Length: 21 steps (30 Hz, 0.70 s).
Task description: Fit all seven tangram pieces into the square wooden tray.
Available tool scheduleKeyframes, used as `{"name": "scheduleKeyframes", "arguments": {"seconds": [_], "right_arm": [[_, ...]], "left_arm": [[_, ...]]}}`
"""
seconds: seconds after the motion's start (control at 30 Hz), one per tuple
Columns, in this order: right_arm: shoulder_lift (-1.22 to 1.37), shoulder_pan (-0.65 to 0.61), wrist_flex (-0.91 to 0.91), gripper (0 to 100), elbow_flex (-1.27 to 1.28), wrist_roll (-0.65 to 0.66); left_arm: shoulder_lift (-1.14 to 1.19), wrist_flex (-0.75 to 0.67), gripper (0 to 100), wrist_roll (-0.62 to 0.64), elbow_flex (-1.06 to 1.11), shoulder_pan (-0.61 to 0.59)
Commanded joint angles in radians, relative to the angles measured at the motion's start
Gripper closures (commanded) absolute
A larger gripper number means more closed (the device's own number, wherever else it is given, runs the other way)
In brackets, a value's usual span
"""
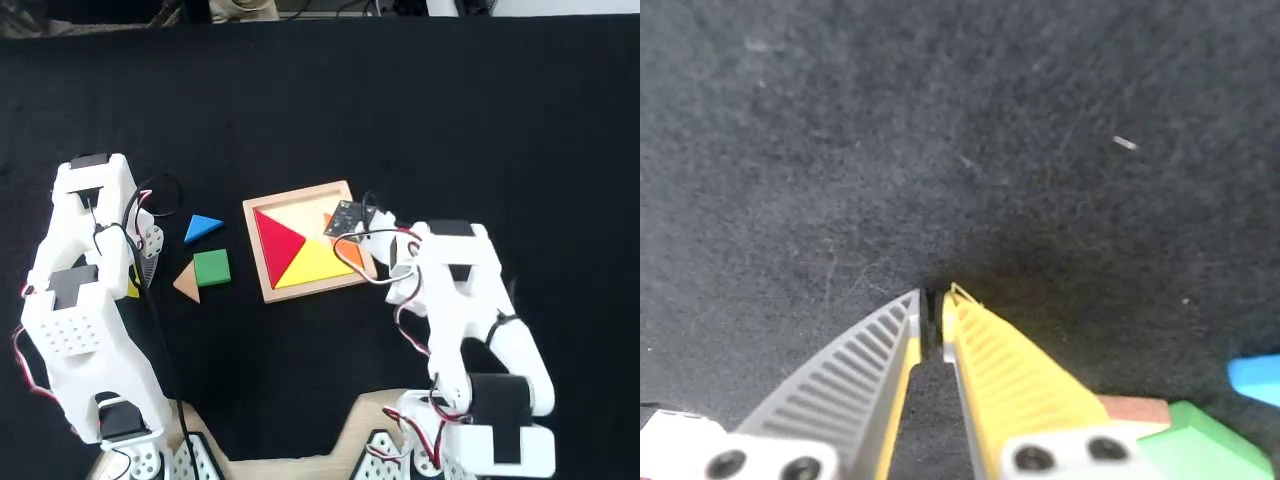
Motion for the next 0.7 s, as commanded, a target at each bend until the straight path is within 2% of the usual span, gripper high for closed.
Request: {"name": "scheduleKeyframes", "arguments": {"seconds": [0.0, 0.43, 0.6, 0.67], "right_arm": [[0.013, 0.02, -0.034, 74.1, -0.058, 0.023], [0.189, 0.089, -0.054, 76.3, -0.173, 0.025], [0.243, 0.087, -0.049, 84.9, -0.239, 0.025], [0.242, 0.091, -0.049, 85.3, -0.26, 0.021]], "left_arm": [[0.003, -0.017, 94, 0.003, -0.027, 0.035], [0.003, -0.017, 94, 0.003, -0.027, 0.035], [0.003, -0.017, 94, 0.003, -0.027, 0.035], [0.003, -0.017, 94, 0.003, -0.027, 0.035]]}}
